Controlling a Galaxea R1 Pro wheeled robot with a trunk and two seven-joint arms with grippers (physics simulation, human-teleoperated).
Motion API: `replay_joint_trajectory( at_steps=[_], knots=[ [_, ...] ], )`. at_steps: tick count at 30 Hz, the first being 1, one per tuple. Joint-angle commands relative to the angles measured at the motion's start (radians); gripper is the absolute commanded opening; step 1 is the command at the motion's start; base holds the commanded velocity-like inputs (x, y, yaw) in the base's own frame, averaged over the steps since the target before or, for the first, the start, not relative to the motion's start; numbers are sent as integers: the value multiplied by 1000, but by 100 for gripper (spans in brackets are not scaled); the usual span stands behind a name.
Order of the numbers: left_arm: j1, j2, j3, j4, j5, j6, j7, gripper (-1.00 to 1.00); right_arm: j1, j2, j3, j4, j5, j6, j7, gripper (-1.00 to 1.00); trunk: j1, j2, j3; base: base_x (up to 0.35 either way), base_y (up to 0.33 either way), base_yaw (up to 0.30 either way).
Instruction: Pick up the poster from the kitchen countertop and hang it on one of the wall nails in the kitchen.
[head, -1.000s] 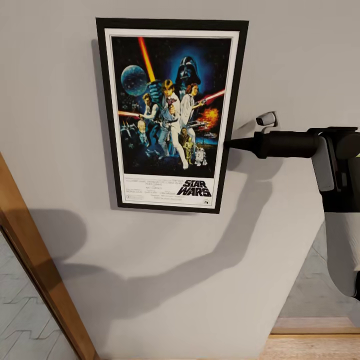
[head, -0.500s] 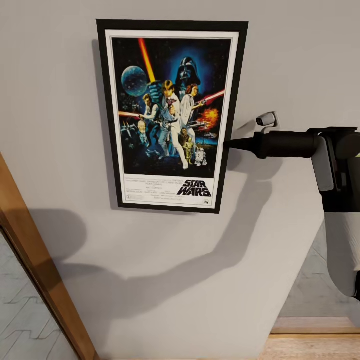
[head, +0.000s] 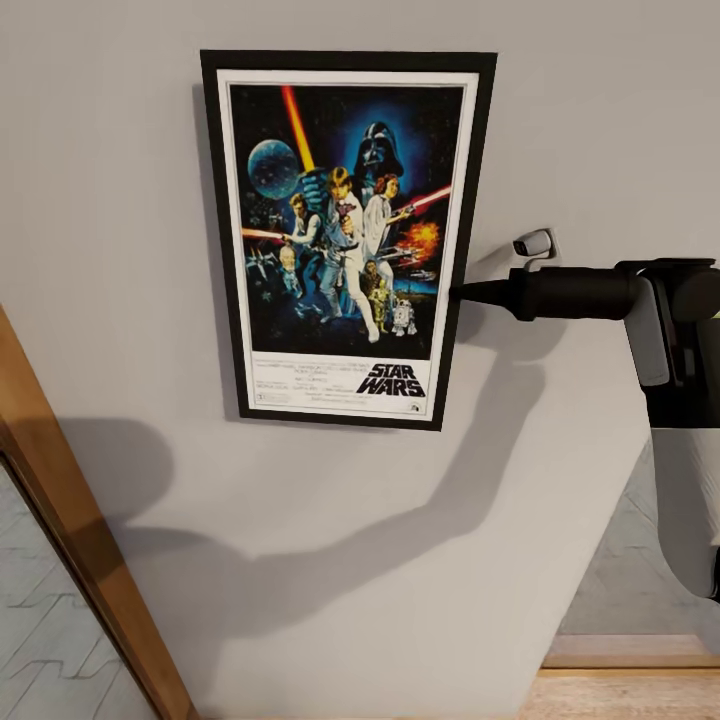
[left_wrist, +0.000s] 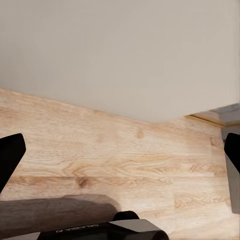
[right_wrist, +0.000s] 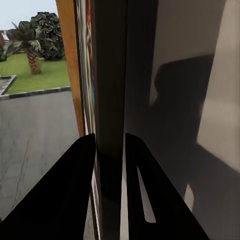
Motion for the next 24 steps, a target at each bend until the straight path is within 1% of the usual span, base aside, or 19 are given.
replay_joint_trajectory(
  at_steps=[1,12,16,17,18,19,20,21,22,24],
  knots=[
    [-1,1,-8,-2,8,-5,0,100,-1,-1,1,0,-3,5,0,-100,1,-2,-2,0,0,0],
    [-1,1,-8,-2,8,-5,0,100,-1,-1,1,0,-3,5,0,-100,1,-2,-2,0,0,0],
    [22,-6,-8,-1,2,-4,8,100,-1,1,1,2,-3,6,0,-100,1,-2,-2,148,0,0],
    [28,-7,-8,-1,1,-4,8,100,-1,-10,53,-19,-27,-36,32,-100,1,-2,-2,159,0,0],
    [33,-7,-8,-1,1,-4,9,100,-1,-4,48,-19,-29,-40,26,-100,1,-2,-2,128,0,0],
    [39,-7,-8,-1,1,-4,9,100,-1,2,58,-14,-32,-51,21,-100,1,-2,-2,82,0,0],
    [42,-8,-8,-1,1,-4,9,100,-1,3,60,-9,-34,-48,15,-100,1,-2,-2,65,0,0],
    [43,-8,-8,-1,1,-4,9,100,-1,3,65,-5,-39,-52,10,100,1,-2,-2,52,0,0],
    [45,-8,-9,-1,0,-4,10,100,-1,3,0,10,-3,7,0,100,1,-2,-2,27,0,0],
    [45,-8,-9,-1,0,-4,10,100,-1,3,-1,13,-2,7,-1,100,1,-2,-2,15,0,0]
  ],
)
